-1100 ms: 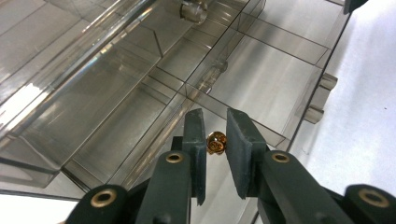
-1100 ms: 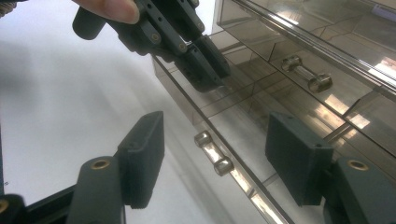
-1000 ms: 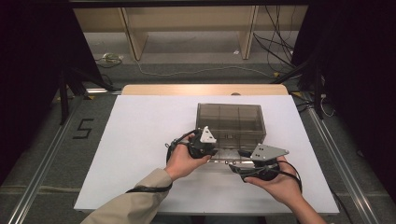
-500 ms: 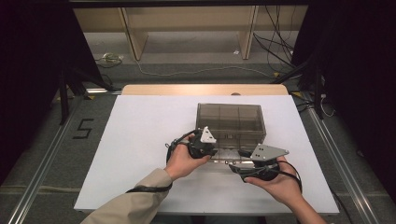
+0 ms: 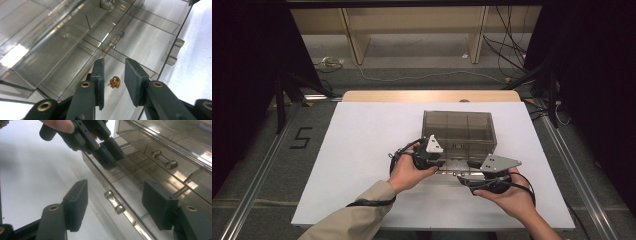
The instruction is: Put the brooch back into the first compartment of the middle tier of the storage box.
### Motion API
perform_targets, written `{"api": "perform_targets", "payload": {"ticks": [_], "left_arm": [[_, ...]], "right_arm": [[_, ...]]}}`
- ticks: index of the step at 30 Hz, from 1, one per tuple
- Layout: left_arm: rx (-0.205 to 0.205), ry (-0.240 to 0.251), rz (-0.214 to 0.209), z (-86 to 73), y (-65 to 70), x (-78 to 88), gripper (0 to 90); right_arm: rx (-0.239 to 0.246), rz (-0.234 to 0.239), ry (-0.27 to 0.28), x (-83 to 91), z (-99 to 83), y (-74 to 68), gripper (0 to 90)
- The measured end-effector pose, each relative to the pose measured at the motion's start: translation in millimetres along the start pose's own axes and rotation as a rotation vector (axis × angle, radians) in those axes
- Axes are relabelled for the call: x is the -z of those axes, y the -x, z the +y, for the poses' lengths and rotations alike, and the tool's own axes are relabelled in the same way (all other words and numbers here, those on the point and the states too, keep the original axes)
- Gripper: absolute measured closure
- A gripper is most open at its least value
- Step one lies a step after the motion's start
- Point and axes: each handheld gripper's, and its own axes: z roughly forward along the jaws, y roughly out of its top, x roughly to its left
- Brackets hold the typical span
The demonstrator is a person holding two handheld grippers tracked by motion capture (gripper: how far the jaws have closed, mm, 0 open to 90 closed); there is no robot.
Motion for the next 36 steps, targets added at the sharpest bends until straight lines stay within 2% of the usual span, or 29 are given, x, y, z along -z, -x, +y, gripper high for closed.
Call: {"api": "perform_targets", "payload": {"ticks": [7, 12, 17, 25, 36], "left_arm": [[0.019, 0.016, 0.005, 1.2, -2.9, 15.2, 56.1], [0.045, 0.032, 0.001, -3.4, -7.2, 26.4, 50.3], [0.064, 0.044, -0.001, -8.5, -10.2, 34.5, 40.7], [0.097, 0.052, -0.004, -22.4, -17.2, 53.7, 27.8], [0.135, 0.062, 0.007, -47.3, -26.1, 76.6, 19.5]], "right_arm": [[-0.002, -0.004, -0.001, 0.8, -0.3, 0.6, 38.4], [-0.003, -0.004, 0.0, 0.4, -0.5, 0.4, 38.4], [-0.001, -0.004, 0.001, 0.5, -0.2, 0.3, 38.4], [-0.002, -0.001, 0.001, -0.1, -0.6, 0.3, 38.4], [-0.002, 0.001, -0.004, -1.2, -0.3, -0.3, 38.4]]}}
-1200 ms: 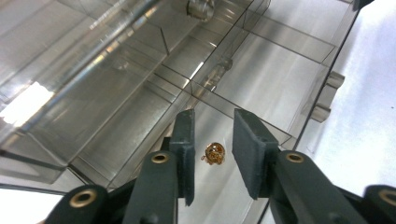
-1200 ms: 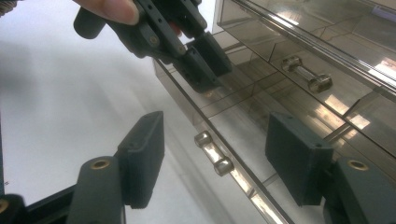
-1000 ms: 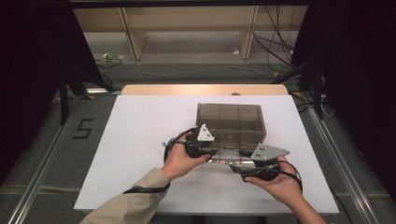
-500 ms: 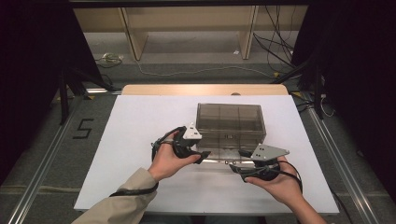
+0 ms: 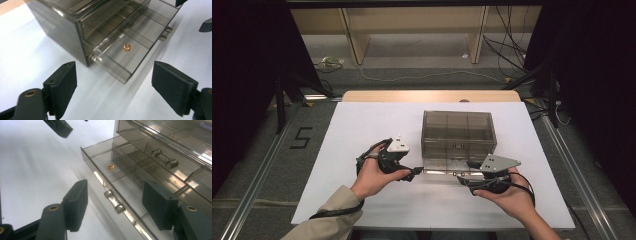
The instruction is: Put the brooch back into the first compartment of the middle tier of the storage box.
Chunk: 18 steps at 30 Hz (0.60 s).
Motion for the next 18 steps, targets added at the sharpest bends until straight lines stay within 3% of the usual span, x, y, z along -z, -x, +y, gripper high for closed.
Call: {"api": "perform_targets", "payload": {"ticks": [13, 18], "left_arm": [[0.029, 0.029, 0.026, -46.6, -13.5, 35.2, 15.9], [0.06, 0.026, 0.048, -62.5, -20.4, 44.0, 15.9]], "right_arm": [[-0.004, -0.003, -0.001, -1.2, 0.4, 0.7, 38.3], [-0.002, -0.004, 0.004, -1.6, 1.3, 0.4, 38.3]]}}
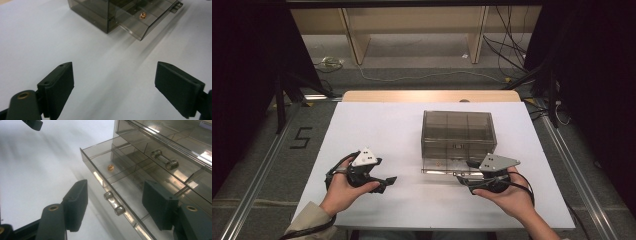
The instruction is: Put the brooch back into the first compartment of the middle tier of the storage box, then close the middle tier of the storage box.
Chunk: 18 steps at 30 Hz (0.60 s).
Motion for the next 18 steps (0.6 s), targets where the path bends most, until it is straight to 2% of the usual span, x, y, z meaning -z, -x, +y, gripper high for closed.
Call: {"api": "perform_targets", "payload": {"ticks": [6, 18], "left_arm": [[0.007, 0.004, 0.017, -1.9, -3.9, 1.8, 15.9], [0.007, 0.006, 0.015, -2.4, -5.7, 0.5, 15.9]], "right_arm": [[-0.004, -0.005, -0.002, 1.3, -0.5, 1.4, 38.3], [-0.007, -0.013, 0.005, 3.9, -0.4, 3.0, 38.0]]}}
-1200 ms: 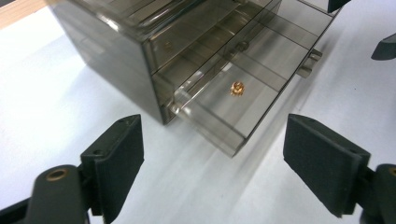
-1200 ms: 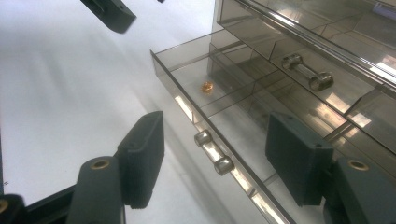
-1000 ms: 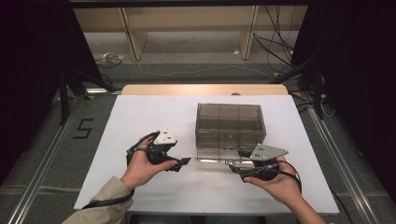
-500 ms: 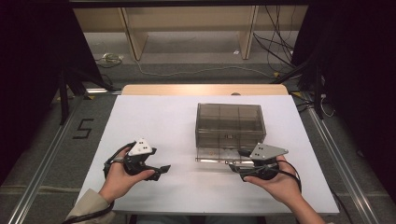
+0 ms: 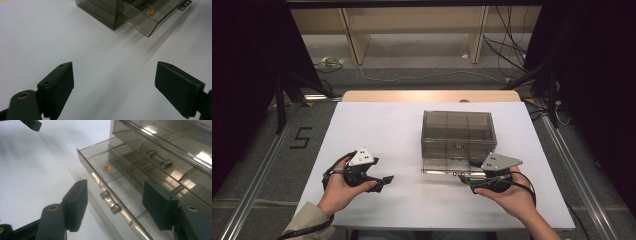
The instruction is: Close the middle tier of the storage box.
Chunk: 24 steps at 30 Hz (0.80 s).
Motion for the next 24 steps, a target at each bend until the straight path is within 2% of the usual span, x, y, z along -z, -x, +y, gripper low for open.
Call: {"api": "perform_targets", "payload": {"ticks": [4, 6, 8, 11, 15, 20, 24], "left_arm": [[0.001, -0.003, -0.001, -1.0, -0.9, -0.2, 16.0], [0.004, -0.001, 0.0, -1.2, -1.1, -0.3, 16.0], [0.008, 0.003, -0.001, -1.0, -1.4, 0.0, 16.1], [0.011, 0.002, -0.001, -0.7, -2.1, -0.5, 16.2], [0.014, 0.006, 0.003, 1.1, -0.9, -1.9, 16.6], [0.011, -0.002, 0.007, -0.2, -1.9, -2.7, 16.8], [0.011, -0.004, 0.008, -1.1, -3.3, -2.1, 16.9]], "right_arm": [[-0.02, 0.0, 0.007, 1.9, 0.2, 1.6, 40.3], [-0.019, -0.002, 0.002, 3.0, 0.3, 1.1, 46.4], [-0.006, -0.011, -0.005, 4.3, 0.9, 0.4, 56.1], [-0.008, -0.024, -0.017, 7.0, 1.1, 0.2, 75.6], [-0.009, -0.045, -0.044, 11.9, -2.2, 1.2, 89.7], [-0.022, -0.022, -0.071, 11.1, -2.6, -0.6, 90.0], [-0.035, -0.022, -0.144, 3.3, -7.2, -1.0, 90.0]]}}
